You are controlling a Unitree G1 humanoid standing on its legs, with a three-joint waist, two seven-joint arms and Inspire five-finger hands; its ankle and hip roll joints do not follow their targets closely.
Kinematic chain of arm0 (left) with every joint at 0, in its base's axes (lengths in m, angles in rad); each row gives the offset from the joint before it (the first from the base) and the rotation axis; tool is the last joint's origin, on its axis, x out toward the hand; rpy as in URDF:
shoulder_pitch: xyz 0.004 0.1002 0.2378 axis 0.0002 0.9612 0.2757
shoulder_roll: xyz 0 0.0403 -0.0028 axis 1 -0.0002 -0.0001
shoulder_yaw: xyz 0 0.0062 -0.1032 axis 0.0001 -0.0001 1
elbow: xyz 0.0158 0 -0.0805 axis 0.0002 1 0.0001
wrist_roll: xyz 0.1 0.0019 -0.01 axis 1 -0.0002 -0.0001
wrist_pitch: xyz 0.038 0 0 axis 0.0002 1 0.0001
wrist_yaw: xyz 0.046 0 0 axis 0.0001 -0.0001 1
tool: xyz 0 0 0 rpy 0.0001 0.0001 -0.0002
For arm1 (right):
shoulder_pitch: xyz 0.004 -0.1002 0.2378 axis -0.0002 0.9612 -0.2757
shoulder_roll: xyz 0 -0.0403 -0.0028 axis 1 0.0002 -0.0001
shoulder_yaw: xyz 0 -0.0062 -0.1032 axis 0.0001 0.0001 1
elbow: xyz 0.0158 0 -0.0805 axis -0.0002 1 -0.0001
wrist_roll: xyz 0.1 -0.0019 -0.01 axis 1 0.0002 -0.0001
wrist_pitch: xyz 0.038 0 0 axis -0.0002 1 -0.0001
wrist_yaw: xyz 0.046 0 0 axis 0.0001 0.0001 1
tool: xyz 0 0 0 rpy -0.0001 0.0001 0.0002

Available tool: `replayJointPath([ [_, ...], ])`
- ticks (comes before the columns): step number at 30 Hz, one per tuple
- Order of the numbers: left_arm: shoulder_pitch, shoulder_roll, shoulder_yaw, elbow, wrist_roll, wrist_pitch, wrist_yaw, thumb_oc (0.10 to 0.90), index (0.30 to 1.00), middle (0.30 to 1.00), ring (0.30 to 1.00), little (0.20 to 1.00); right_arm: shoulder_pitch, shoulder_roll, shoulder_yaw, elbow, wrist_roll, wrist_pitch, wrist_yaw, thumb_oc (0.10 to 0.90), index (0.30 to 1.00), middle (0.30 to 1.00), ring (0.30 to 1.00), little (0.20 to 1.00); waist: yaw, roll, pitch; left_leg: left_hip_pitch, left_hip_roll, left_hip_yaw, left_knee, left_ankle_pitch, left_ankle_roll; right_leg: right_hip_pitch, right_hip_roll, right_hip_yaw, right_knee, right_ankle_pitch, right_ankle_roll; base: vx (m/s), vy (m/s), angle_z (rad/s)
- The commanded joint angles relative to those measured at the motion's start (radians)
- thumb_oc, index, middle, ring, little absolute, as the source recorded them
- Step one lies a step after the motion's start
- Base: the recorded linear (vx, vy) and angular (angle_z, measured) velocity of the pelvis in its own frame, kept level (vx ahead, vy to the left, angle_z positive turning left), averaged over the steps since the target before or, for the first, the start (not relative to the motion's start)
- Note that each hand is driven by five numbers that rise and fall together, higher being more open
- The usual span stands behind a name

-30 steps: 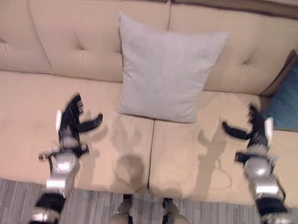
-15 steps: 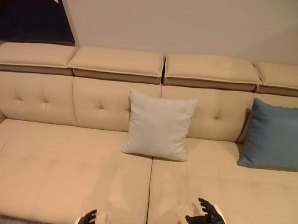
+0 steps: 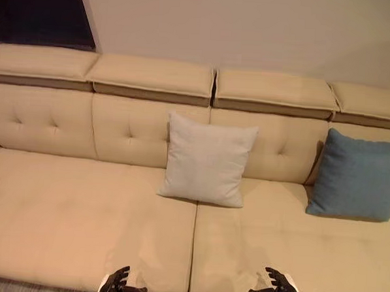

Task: Pick up all the scattered cushions and arrange them neatly on the sofa.

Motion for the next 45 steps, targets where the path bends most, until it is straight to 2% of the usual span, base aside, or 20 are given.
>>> replayJointPath([
  [1, -0.066, 0.059, -0.003, -0.034, 0.024, -0.05, 0.037, 0.8, 0.9, 0.9, 0.9, 0.9, -0.052, -0.018, -0.02, -0.02, 0.003, -0.026, -0.036, 0.8, 0.9, 0.9, 0.9, 0.9, -0.01, 0.0, -0.006, -0.036, -0.045, -0.116, 0.035, -0.092, 0.013, 0.013, 0.031, 0.134, 0.214, -0.122, 0.041, -0.16, -0.117, 0.75],
  [3, -0.072, 0.057, -0.008, -0.039, 0.026, -0.053, 0.044, 0.8, 0.9, 0.9, 0.9, 0.9, -0.046, -0.013, -0.026, -0.027, 0.018, -0.026, -0.037, 0.8, 0.9, 0.9, 0.9, 0.9, -0.009, -0.006, -0.014, -0.064, -0.048, -0.143, 0.037, -0.078, 0.004, 0.045, 0.034, 0.159, 0.188, -0.154, 0.026, -0.12, -0.146, 1.23],
  [5, -0.088, 0.051, -0.014, -0.015, 0.025, -0.052, 0.051, 0.8, 0.9, 0.9, 0.9, 0.9, -0.063, -0.015, -0.009, -0.029, 0.023, -0.026, -0.039, 0.8, 0.9, 0.9, 0.9, 0.9, 0.008, -0.019, -0.023, -0.113, -0.042, -0.158, 0.04, -0.047, -0.022, 0.103, 0.039, 0.125, 0.073, -0.194, 0.001, -0.21, -0.302, 0.75],
  [8, -0.117, 0.045, -0.029, 0.005, 0.019, -0.049, 0.054, 0.8, 0.9, 0.9, 0.9, 0.9, -0.087, -0.029, 0.002, -0.038, 0.029, -0.031, -0.045, 0.8, 0.9, 0.9, 0.9, 0.9, 0.01, -0.007, 0.001, -0.181, -0.015, -0.189, 0.037, 0.026, -0.079, 0.103, 0.081, 0.104, 0.011, -0.204, -0.024, -0.29, -0.282, 0.46],
  [11, -0.138, 0.03, -0.04, 0.023, 0.02, -0.046, 0.06, 0.8, 0.9, 0.9, 0.9, 0.9, -0.103, -0.047, 0.0, -0.03, 0.036, -0.031, -0.054, 0.8, 0.9, 0.9, 0.9, 0.9, 0.002, 0.005, 0.03, -0.234, -0.018, -0.191, 0.029, 0.064, -0.09, 0.092, 0.098, 0.062, -0.005, -0.191, -0.037, -0.28, -0.132, 0.74],
  [12, -0.137, 0.023, -0.037, 0.028, 0.018, -0.044, 0.062, 0.8, 0.9, 0.9, 0.9, 0.9, -0.107, -0.051, -0.005, -0.02, 0.042, -0.024, -0.057, 0.8, 0.9, 0.9, 0.9, 0.9, -0.006, -0.001, 0.034, -0.238, -0.017, -0.141, 0.053, 0.038, -0.068, 0.072, 0.087, 0.034, -0.009, -0.167, -0.042, -0.26, -0.062, 0.84],
  [13, -0.137, 0.023, -0.037, 0.027, 0.018, -0.044, 0.062, 0.8, 0.9, 0.9, 0.9, 0.9, -0.107, -0.051, -0.004, -0.02, 0.042, -0.024, -0.057, 0.8, 0.9, 0.9, 0.9, 0.9, -0.006, -0.001, 0.035, -0.238, -0.018, -0.141, 0.054, 0.037, -0.068, 0.074, 0.087, 0.034, -0.01, -0.168, -0.042, -0.3, -0.05, 0.89],
  [14, -0.124, 0.019, -0.031, 0.032, 0.022, -0.044, 0.061, 0.8, 0.9, 0.9, 0.9, 0.9, -0.096, -0.051, -0.012, -0.014, 0.049, -0.026, -0.057, 0.8, 0.9, 0.9, 0.9, 0.9, -0.015, -0.016, 0.034, -0.222, -0.022, -0.101, 0.129, -0.017, -0.052, 0.063, 0.063, -0.003, -0.016, -0.149, -0.042, -0.14, -0.019, 0.62],
  [15, -0.124, 0.019, -0.031, 0.032, 0.022, -0.044, 0.061, 0.8, 0.9, 0.9, 0.9, 0.9, -0.096, -0.051, -0.012, -0.014, 0.049, -0.026, -0.057, 0.8, 0.9, 0.9, 0.9, 0.9, -0.016, -0.016, 0.032, -0.226, -0.022, -0.102, 0.13, -0.016, -0.052, 0.06, 0.063, -0.004, -0.016, -0.147, -0.042, -0.18, -0.023, 0.65],
  [17, -0.113, 0.015, -0.026, 0.041, 0.027, -0.042, 0.062, 0.8, 0.9, 0.9, 0.9, 0.9, -0.083, -0.048, -0.016, -0.009, 0.049, -0.029, -0.052, 0.8, 0.9, 0.9, 0.9, 0.9, -0.025, -0.031, 0.029, -0.209, -0.03, -0.071, 0.2, -0.071, -0.047, 0.056, 0.037, -0.045, -0.018, -0.135, -0.046, -0.08, -0.011, 0.71],
  [18, -0.113, 0.015, -0.026, 0.041, 0.027, -0.042, 0.062, 0.8, 0.9, 0.9, 0.9, 0.9, -0.083, -0.048, -0.016, -0.009, 0.049, -0.029, -0.052, 0.8, 0.9, 0.9, 0.9, 0.9, -0.027, -0.031, 0.026, -0.213, -0.03, -0.072, 0.2, -0.07, -0.046, 0.053, 0.037, -0.047, -0.019, -0.134, -0.046, -0.1, -0.01, 0.7],
  [19, -0.103, 0.01, -0.022, 0.05, 0.03, -0.04, 0.059, 0.8, 0.9, 0.9, 0.9, 0.9, -0.08, -0.041, -0.013, 0.008, 0.05, -0.028, -0.044, 0.8, 0.9, 0.9, 0.9, 0.9, -0.029, -0.04, 0.025, -0.182, -0.032, -0.045, 0.238, -0.122, -0.04, 0.055, 0.022, -0.078, -0.027, -0.125, -0.047, -0.08, 0.014, 0.85],
  [21, -0.099, 0.005, -0.02, 0.062, 0.034, -0.039, 0.061, 0.8, 0.9, 0.9, 0.9, 0.9, -0.082, -0.035, -0.013, 0.018, 0.053, -0.03, -0.043, 0.8, 0.9, 0.9, 0.9, 0.9, -0.036, -0.049, 0.02, -0.156, -0.034, -0.014, 0.261, -0.158, -0.035, 0.056, 0.008, -0.112, -0.041, -0.111, -0.043, -0.08, 0.05, 0.94],
  [24, -0.087, 0.0, -0.017, 0.071, 0.041, -0.037, 0.059, 0.8, 0.9, 0.9, 0.9, 0.9, -0.071, -0.022, -0.017, 0.029, 0.057, -0.028, -0.038, 0.8, 0.9, 0.9, 0.9, 0.9, -0.043, -0.042, 0.004, -0.085, -0.014, 0.04, 0.201, -0.166, -0.03, 0.064, 0.005, -0.159, -0.054, -0.105, -0.034, 0.01, 0.089, 0.64],
  [30, -0.083, 0.01, 0.0, 0.106, 0.054, -0.021, 0.055, 0.8, 0.9, 0.9, 0.9, 0.9, -0.096, -0.002, -0.007, 0.052, 0.043, -0.021, -0.041, 0.8, 0.9, 0.9, 0.9, 0.9, -0.022, -0.044, 0.0, -0.047, -0.045, -0.018, 0.103, -0.151, -0.018, 0.066, -0.014, -0.186, 0.018, -0.12, -0.023, 0.0, 0.105, 0.4],
  [32, -0.089, 0.017, -0.001, 0.111, 0.061, -0.019, 0.058, 0.8, 0.9, 0.9, 0.9, 0.9, -0.102, 0.003, -0.008, 0.048, 0.045, -0.021, -0.043, 0.8, 0.9, 0.9, 0.9, 0.9, -0.021, -0.041, 0.006, -0.05, -0.047, -0.035, 0.103, -0.148, -0.014, 0.051, -0.021, -0.176, 0.056, -0.127, -0.022, -0.04, 0.046, 0.22],
  [33, -0.108, 0.031, -0.004, 0.121, 0.073, -0.017, 0.067, 0.8, 0.9, 0.9, 0.9, 0.9, -0.109, 0.011, -0.014, 0.038, 0.052, -0.018, -0.045, 0.8, 0.9, 0.9, 0.9, 0.9, -0.039, -0.034, 0.018, -0.049, -0.055, -0.076, 0.093, -0.141, -0.007, 0.004, -0.003, -0.078, 0.13, -0.13, -0.009, -0.05, 0.026, 0.41],
  [37, -0.127, 0.05, -0.006, 0.13, 0.083, -0.025, 0.083, 0.8, 0.9, 0.9, 0.9, 0.9, -0.104, 0.012, -0.002, 0.038, 0.066, -0.016, -0.04, 0.8, 0.9, 0.9, 0.9, 0.9, -0.062, -0.028, 0.01, -0.049, -0.076, -0.174, 0.062, -0.107, -0.014, -0.005, 0.061, 0.167, 0.149, -0.144, 0.001, 0.0, -0.024, 1.42],
  [39, -0.128, 0.055, 0.003, 0.151, 0.084, -0.022, 0.085, 0.8, 0.9, 0.9, 0.9, 0.9, -0.113, 0.008, 0.007, 0.046, 0.065, -0.013, -0.036, 0.8, 0.9, 0.9, 0.9, 0.9, -0.049, -0.033, 0.006, -0.052, -0.08, -0.201, 0.05, -0.098, -0.029, 0.014, 0.065, 0.169, 0.118, -0.148, -0.007, 0.01, -0.125, 1.02],
  [45, -0.116, 0.036, 0.005, 0.162, 0.063, -0.021, 0.079, 0.8, 0.9, 0.9, 0.9, 0.9, -0.112, -0.009, 0.024, 0.035, 0.046, -0.019, -0.041, 0.8, 0.9, 0.9, 0.9, 0.9, -0.025, -0.042, 0.02, -0.131, -0.075, -0.243, 0.051, -0.04, -0.071, 0.06, 0.062, 0.058, -0.036, -0.134, -0.016, -0.09, -0.173, 0.71],
])
